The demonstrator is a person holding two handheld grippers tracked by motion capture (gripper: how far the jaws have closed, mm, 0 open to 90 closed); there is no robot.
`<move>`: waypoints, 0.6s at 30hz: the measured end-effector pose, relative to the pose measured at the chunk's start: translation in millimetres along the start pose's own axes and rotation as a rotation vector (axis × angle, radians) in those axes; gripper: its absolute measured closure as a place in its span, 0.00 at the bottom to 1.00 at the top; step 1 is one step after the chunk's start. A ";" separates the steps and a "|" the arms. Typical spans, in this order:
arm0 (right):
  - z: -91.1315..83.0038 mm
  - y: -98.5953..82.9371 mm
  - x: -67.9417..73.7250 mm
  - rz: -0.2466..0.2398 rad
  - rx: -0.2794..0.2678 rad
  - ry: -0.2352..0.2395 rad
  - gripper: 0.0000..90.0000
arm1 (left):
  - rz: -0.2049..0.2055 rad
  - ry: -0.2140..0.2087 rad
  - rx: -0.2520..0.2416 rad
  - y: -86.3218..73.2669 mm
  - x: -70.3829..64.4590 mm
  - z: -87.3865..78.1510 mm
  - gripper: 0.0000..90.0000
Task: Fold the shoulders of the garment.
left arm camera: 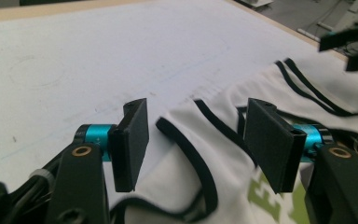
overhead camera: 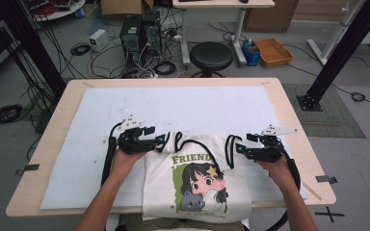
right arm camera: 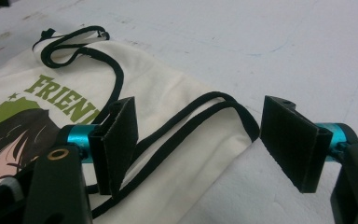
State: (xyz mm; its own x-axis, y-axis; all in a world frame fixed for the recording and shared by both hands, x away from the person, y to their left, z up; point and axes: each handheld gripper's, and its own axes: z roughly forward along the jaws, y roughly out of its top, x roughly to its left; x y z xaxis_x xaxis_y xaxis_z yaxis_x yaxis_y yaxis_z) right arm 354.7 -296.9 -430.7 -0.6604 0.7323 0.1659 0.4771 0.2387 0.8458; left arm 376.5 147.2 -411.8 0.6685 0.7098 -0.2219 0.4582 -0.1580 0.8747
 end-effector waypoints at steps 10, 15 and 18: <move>-1.2 -1.1 -3.0 -0.001 0.002 0.000 0.31 | 0.004 -0.016 0.269 4.3 8.0 74.2 0.88; -2.6 -1.3 -4.0 0.004 -0.002 -0.001 0.31 | 0.039 -0.065 0.151 5.5 1.7 51.3 0.96; -3.0 -1.4 -2.9 0.000 -0.005 0.001 0.31 | 0.055 -0.134 0.072 5.2 -4.8 23.4 0.96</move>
State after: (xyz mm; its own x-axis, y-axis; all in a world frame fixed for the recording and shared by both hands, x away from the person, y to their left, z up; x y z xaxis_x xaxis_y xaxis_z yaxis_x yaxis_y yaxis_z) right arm 354.2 -301.3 -430.8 -0.6612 0.7315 0.1665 0.4742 0.2355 0.8483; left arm 389.4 126.9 -416.2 0.7636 0.6016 -0.2344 0.4564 -0.2461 0.8551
